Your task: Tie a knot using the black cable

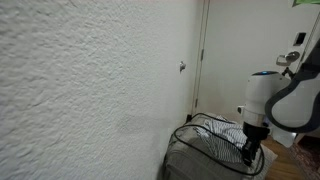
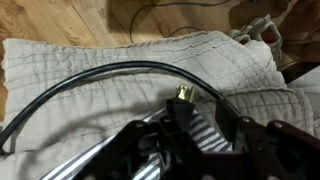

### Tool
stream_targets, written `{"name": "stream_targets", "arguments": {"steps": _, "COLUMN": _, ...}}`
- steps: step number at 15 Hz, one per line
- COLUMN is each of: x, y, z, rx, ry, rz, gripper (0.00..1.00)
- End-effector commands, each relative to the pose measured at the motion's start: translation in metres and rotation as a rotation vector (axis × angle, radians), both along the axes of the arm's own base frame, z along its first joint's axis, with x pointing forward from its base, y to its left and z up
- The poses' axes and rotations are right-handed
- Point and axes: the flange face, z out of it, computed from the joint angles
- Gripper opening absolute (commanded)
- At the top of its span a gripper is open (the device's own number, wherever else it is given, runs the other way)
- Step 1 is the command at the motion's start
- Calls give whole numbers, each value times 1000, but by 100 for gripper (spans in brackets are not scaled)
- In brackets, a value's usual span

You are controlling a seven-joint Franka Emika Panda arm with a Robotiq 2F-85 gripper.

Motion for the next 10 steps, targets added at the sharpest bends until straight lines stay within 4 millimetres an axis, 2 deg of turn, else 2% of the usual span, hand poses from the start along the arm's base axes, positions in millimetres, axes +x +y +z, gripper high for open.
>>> {"name": "stream_targets", "arguments": {"steps": 1, "x": 3, "y": -5, "z": 1, "rx": 14, "ry": 18, "rz": -9, "gripper": 52}}
{"name": "stream_targets", "arguments": {"steps": 2, "x": 3, "y": -6, "z": 1, "rx": 14, "ry": 19, "rz": -10, "gripper": 56}}
{"name": "stream_targets", "arguments": {"steps": 3, "x": 3, "y": -6, "z": 2, "rx": 10, "ry": 21, "rz": -12, "gripper": 54}}
{"name": "stream_targets", "arguments": {"steps": 6, "x": 4, "y": -6, "z": 4, "rx": 7, "ry": 17, "rz": -10, "gripper": 57}}
{"name": "stream_targets", "arguments": {"steps": 10, "x": 9, "y": -5, "z": -1, "rx": 12, "ry": 24, "rz": -6, "gripper": 56}}
